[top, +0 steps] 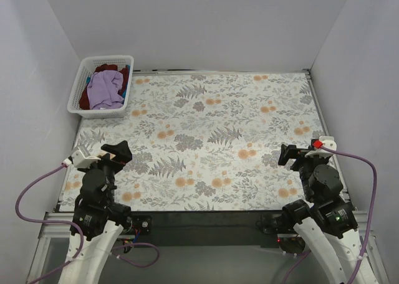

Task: Fold and stack the t-shirts
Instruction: Grab the tshirt from the pile

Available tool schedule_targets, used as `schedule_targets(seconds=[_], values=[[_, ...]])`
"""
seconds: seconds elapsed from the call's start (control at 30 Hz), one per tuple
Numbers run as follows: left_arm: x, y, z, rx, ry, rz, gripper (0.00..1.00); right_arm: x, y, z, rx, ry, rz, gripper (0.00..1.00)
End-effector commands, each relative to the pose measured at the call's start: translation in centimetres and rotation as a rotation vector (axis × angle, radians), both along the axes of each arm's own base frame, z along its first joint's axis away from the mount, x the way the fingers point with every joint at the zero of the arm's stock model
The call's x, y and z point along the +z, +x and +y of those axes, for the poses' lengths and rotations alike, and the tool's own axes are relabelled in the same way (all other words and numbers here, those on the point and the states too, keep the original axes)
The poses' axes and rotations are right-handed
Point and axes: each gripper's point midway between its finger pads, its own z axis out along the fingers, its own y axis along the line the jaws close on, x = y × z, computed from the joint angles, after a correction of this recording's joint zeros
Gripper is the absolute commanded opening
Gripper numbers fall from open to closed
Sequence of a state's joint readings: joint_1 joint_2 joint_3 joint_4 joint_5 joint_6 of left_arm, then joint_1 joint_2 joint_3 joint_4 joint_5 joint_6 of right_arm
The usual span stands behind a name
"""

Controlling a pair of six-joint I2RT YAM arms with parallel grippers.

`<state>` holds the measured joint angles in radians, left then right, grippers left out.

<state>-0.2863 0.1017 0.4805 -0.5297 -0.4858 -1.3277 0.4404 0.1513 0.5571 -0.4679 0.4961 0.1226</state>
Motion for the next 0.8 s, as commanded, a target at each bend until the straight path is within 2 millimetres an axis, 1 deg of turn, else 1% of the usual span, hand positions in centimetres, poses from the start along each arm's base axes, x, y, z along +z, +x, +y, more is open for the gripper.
schedule_targets(seconds=[0.0,0.13,0.23,0.27,0.3,0.37,0.4,0.43,0.47,0.5,0.53,0.57,0.6,0.63,0.67,0.7,0.73,0.77], values=[[0.3,0.3,-0.1,0.004,-0.013,-0.009,0.98,1.1,0.2,0.1,0.004,0.020,-0.060,0.98],[0.2,1.0,-0.3,0.003,-0.014,-0.003,0.98,1.1,0.2,0.6,0.030,0.024,-0.068,0.98],[0.3,2.3,-1.1,-0.023,-0.015,0.016,0.98,0.7,0.4,0.7,0.035,0.018,-0.056,0.98],[1.1,2.9,-1.8,-0.053,-0.008,-0.001,0.98,0.7,0.4,0.8,0.037,0.016,-0.056,0.98],[0.4,3.9,-2.3,-0.071,0.013,0.042,0.98,0.6,0.5,0.8,0.035,0.015,-0.052,0.98],[0.7,5.3,-3.4,-0.110,0.034,0.067,0.98,0.5,0.6,0.9,0.037,0.011,-0.048,0.98],[0.3,6.8,-3.9,-0.118,0.051,0.123,0.98,0.3,0.7,1.1,0.049,0.008,-0.042,0.98],[0.2,7.6,-4.2,-0.124,0.065,0.149,0.98,0.3,0.7,1.2,0.054,0.007,-0.042,0.98],[0.5,8.4,-4.4,-0.127,0.075,0.166,0.98,0.4,0.7,1.3,0.059,0.005,-0.042,0.98],[1.7,9.6,-4.5,-0.123,0.097,0.172,0.98,0.3,0.8,1.5,0.068,0.004,-0.042,0.98],[0.2,11.3,-4.9,-0.125,0.129,0.253,0.98,0.2,0.8,1.6,0.075,0.001,-0.040,0.98],[-0.2,12.4,-5.0,-0.123,0.157,0.288,0.98,0.2,0.8,1.7,0.079,0.000,-0.041,0.98],[-0.4,13.5,-4.5,-0.103,0.188,0.314,0.98,0.3,0.8,1.7,0.086,-0.002,-0.044,0.98],[-0.4,15.8,-4.5,-0.092,0.199,0.350,0.98,0.4,0.8,1.8,0.087,-0.003,-0.047,0.98],[-0.5,16.8,-4.1,-0.086,0.201,0.368,0.98,0.4,0.7,1.9,0.094,-0.002,-0.048,0.98],[-0.1,18.1,-2.6,-0.044,0.192,0.374,0.98,0.4,0.7,1.9,0.100,-0.003,-0.051,0.98],[-0.6,20.1,-1.9,-0.012,0.199,0.403,0.98,0.4,0.7,1.9,0.100,-0.002,-0.054,0.98],[-0.3,21.2,-1.0,0.022,0.204,0.397,0.97,0.5,0.7,1.9,0.101,-0.001,-0.060,0.98]])
